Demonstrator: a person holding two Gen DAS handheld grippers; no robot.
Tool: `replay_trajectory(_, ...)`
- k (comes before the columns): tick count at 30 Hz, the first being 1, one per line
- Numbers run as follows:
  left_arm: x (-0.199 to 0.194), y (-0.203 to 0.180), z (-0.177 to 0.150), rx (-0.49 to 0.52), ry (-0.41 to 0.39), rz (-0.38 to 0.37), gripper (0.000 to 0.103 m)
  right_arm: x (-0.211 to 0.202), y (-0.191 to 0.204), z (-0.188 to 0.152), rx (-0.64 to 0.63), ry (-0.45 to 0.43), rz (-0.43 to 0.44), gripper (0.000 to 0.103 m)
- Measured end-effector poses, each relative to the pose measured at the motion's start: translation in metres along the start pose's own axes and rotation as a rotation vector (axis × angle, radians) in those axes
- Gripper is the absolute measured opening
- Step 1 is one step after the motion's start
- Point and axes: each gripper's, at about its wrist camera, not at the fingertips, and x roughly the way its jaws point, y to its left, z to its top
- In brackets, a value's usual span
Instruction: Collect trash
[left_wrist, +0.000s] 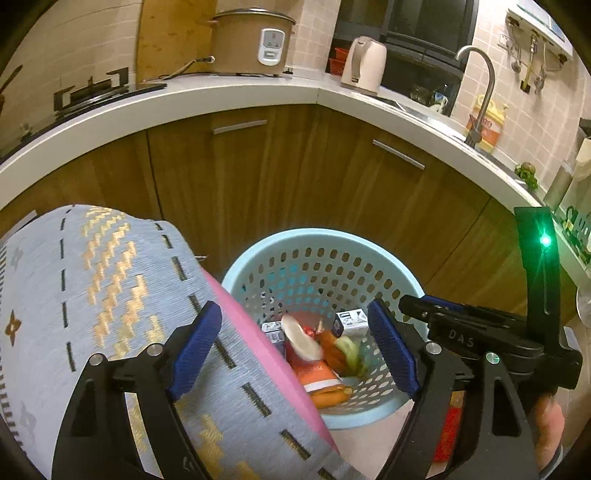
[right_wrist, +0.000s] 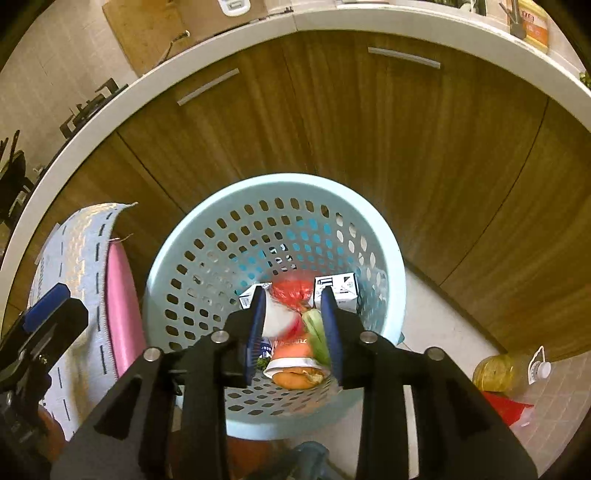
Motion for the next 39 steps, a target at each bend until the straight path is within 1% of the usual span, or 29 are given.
replay_trajectory(3, -0.012, 0.003, -0.003, -0.009, -0.018, 0.007, 0.080, -0.014, 0.007, -0.002, -0.013, -0.025, 0.015, 0.034)
replay_trajectory(5, -0.025, 0.006, -0.007, -0.021, -0.039, 0.015, 0.081, -0.025, 0.011, -0.004, -0.025, -0.044, 0.022, 0.043)
replay_trajectory(8, -0.048, 0.011, -0.014, -0.034, -0.081, 0.032, 0.082, -0.046, 0.022, -0.009, -0.049, -0.087, 0.038, 0.044)
replay_trajectory(10, -0.066, 0.014, -0.024, -0.042, -0.116, 0.063, 0.084, -0.061, 0.033, -0.016, -0.071, -0.128, 0.046, 0.046)
replay_trajectory(12, -0.082, 0.017, -0.036, -0.059, -0.148, 0.110, 0.086, -0.075, 0.042, -0.025, -0.095, -0.180, 0.038, 0.052)
replay_trajectory(13, -0.093, 0.019, -0.045, -0.068, -0.179, 0.147, 0.087, -0.084, 0.048, -0.032, -0.116, -0.219, 0.026, 0.057)
replay_trajectory(14, -0.100, 0.020, -0.052, -0.072, -0.199, 0.171, 0.087, -0.092, 0.054, -0.039, -0.134, -0.256, 0.010, 0.058)
replay_trajectory(16, -0.113, 0.021, -0.068, -0.065, -0.238, 0.230, 0.087, -0.102, 0.062, -0.051, -0.160, -0.301, -0.008, 0.058)
replay_trajectory(18, -0.122, 0.021, -0.075, -0.054, -0.269, 0.268, 0.087, -0.111, 0.070, -0.061, -0.168, -0.336, -0.014, 0.058)
replay_trajectory(19, -0.127, 0.021, -0.080, -0.051, -0.282, 0.300, 0.087, -0.115, 0.073, -0.065, -0.172, -0.346, -0.016, 0.058)
replay_trajectory(22, -0.139, 0.022, -0.096, -0.080, -0.312, 0.335, 0.088, -0.123, 0.079, -0.076, -0.191, -0.366, -0.024, 0.058)
replay_trajectory(26, -0.146, 0.025, -0.113, -0.104, -0.343, 0.342, 0.089, -0.132, 0.083, -0.092, -0.192, -0.405, -0.032, 0.058)
replay_trajectory(29, -0.151, 0.027, -0.117, -0.117, -0.371, 0.329, 0.090, -0.137, 0.085, -0.105, -0.199, -0.438, -0.037, 0.058)
replay_trajectory(31, -0.152, 0.028, -0.117, -0.120, -0.382, 0.331, 0.092, -0.140, 0.086, -0.111, -0.207, -0.457, -0.049, 0.058)
replay_trajectory(34, -0.152, 0.021, -0.118, -0.091, -0.395, 0.348, 0.095, -0.145, 0.087, -0.116, -0.219, -0.480, -0.053, 0.058)
replay_trajectory(39, -0.154, 0.009, -0.122, -0.043, -0.422, 0.378, 0.095, -0.146, 0.089, -0.124, -0.235, -0.505, -0.069, 0.060)
